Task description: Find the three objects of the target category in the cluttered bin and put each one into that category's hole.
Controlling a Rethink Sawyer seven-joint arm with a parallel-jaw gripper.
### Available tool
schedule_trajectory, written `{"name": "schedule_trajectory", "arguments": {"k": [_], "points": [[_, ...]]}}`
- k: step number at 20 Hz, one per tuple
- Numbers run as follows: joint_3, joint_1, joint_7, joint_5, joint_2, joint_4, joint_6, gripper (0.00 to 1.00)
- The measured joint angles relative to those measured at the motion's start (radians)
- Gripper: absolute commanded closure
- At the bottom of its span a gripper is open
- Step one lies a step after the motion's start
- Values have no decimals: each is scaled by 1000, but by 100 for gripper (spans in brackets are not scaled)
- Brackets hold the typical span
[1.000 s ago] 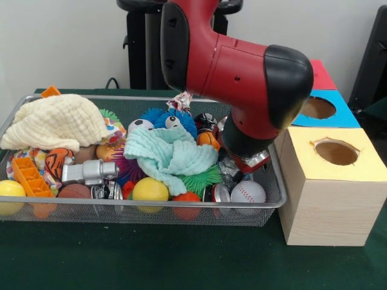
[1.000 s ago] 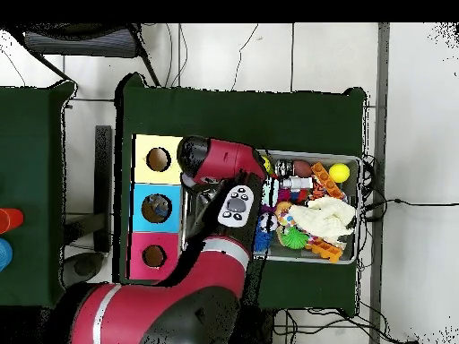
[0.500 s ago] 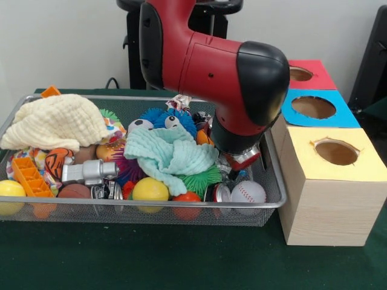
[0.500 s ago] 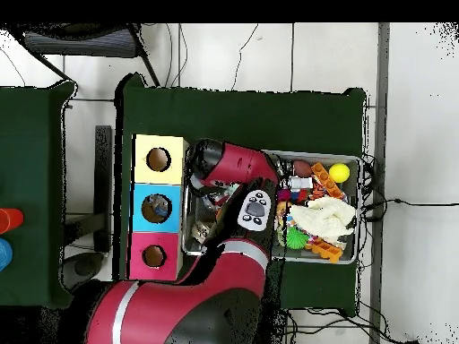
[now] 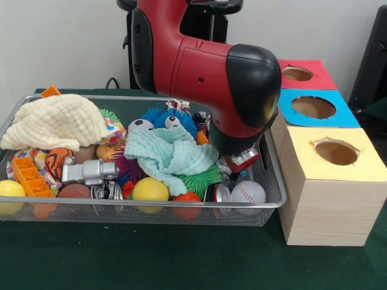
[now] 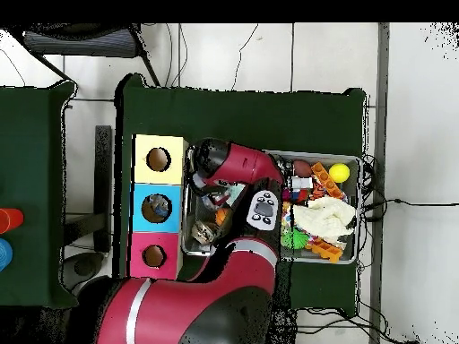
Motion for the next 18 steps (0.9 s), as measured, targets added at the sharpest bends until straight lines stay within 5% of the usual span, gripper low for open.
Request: {"name": "schedule_trajectory", "arguments": {"k": [18], "points": [[29, 11, 0, -4, -132, 121, -14, 0]]}}
